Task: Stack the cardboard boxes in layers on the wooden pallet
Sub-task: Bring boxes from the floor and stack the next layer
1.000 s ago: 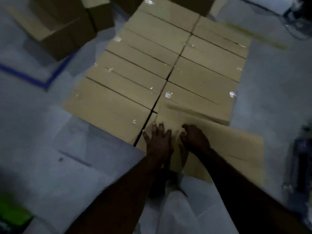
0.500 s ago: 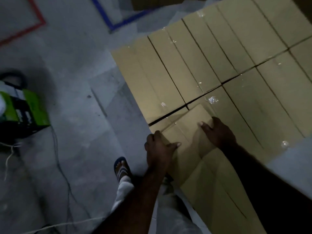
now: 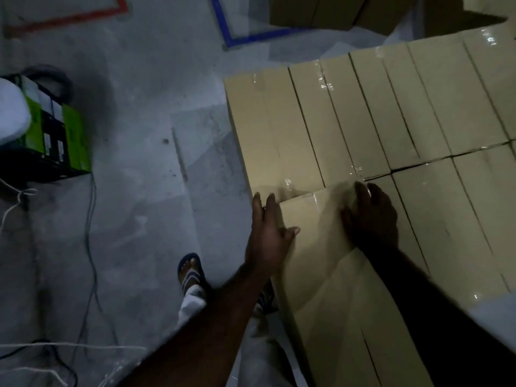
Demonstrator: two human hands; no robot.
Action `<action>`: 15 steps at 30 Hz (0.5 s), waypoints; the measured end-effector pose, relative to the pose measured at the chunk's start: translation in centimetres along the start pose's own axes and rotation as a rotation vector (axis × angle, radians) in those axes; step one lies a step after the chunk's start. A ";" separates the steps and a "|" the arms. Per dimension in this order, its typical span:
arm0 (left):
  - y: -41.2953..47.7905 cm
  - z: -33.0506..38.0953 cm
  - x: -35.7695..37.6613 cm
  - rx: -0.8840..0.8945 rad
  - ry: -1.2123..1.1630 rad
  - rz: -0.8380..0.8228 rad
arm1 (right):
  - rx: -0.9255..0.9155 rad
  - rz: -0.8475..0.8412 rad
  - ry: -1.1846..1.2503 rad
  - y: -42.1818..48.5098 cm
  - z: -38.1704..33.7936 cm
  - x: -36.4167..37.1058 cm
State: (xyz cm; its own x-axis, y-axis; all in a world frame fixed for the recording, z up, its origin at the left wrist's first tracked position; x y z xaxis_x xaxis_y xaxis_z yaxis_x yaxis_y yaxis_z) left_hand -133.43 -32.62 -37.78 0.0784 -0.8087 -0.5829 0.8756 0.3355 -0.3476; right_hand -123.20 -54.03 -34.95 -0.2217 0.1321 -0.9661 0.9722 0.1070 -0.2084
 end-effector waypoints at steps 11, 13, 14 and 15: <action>-0.6 -9.6 3.7 -0.604 -0.705 0.034 | -0.653 0.004 -0.102 -0.4 -13.5 3.9; 0.3 -11.0 5.4 -0.655 -0.779 -0.031 | -0.594 -0.039 -0.166 -0.1 -13.8 4.6; 0.4 -12.0 6.4 -0.697 -0.816 -0.084 | -0.577 -0.057 -0.189 0.1 -14.1 5.1; 0.3 -12.2 7.1 -0.731 -0.877 -0.155 | -0.558 -0.086 -0.220 0.2 -14.4 5.4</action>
State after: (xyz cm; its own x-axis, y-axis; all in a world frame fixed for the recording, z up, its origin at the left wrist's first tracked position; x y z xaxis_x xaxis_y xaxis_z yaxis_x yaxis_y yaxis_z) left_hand -138.41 -32.31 -50.99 0.5498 -0.8273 0.1148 0.4418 0.1715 -0.8806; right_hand -125.27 -39.10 -38.05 -0.2192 -0.1002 -0.9705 0.7519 0.6166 -0.2335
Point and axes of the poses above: each hand's wrist, its own y-axis towards the middle knuckle, its own x-axis out of the palm, z = x × y, the point moved 6 cm from there along y, towards the middle knuckle, and after that the axes turned 4 degrees about z, right-handed, at the moved point
